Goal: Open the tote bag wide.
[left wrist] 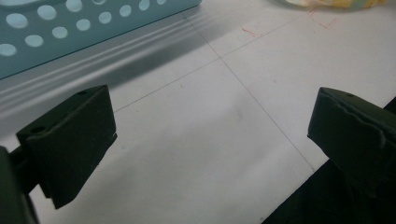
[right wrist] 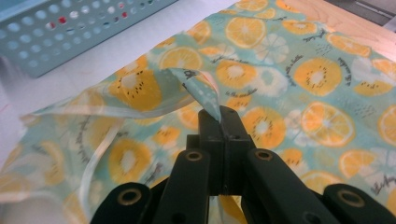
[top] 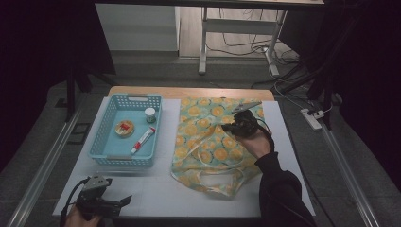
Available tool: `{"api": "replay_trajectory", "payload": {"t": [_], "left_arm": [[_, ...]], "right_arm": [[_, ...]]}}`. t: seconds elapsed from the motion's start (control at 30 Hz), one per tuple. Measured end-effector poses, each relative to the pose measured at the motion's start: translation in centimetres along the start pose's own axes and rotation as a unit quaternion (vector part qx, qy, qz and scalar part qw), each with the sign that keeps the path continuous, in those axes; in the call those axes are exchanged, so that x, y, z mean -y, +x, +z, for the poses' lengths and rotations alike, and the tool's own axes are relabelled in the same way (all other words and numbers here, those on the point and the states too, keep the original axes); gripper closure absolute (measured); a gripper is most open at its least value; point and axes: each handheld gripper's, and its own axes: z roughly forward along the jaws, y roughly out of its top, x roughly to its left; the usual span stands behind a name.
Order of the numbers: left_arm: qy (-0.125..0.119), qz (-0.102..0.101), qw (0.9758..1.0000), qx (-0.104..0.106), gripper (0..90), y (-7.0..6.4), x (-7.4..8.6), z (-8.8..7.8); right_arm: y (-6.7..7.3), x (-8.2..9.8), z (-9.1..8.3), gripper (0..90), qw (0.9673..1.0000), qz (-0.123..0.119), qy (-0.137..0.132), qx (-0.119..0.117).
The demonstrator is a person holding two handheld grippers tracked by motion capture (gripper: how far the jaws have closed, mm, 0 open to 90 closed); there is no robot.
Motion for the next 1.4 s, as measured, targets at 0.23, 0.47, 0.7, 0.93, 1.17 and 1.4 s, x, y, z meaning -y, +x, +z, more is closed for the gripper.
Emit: {"api": "replay_trajectory", "payload": {"t": [0.23,0.47,0.7,0.93,1.17,1.4], "left_arm": [[0.0,0.0,1.0,0.001,1.0,0.0,0.0,0.0],[0.001,0.0,1.0,0.001,1.0,0.0,0.0,0.0],[0.001,-0.001,1.0,0.001,1.0,0.0,0.0,0.0],[0.001,-0.001,1.0,0.001,1.1,0.0,0.0,0.0],[0.002,-0.001,1.0,-0.001,1.1,0.0,0.0,0.0],[0.003,-0.002,1.0,-0.001,1.1,0.0,0.0,0.0]], "right_arm": [[-1.3,-0.5,1.7,89.9,0.9998,0.0,0.006,0.019],[-2.9,0.0,3.4,89.8,0.9993,0.018,0.011,0.03],[-4.0,1.8,6.0,89.3,0.998,0.037,0.037,0.035],[-4.1,2.5,5.8,74.0,0.998,0.048,0.023,0.034],[-3.4,2.2,3.2,52.9,0.9986,0.046,-0.002,0.026],[-1.7,2.9,1.3,35.6,0.9992,0.04,0.003,0.007]]}}
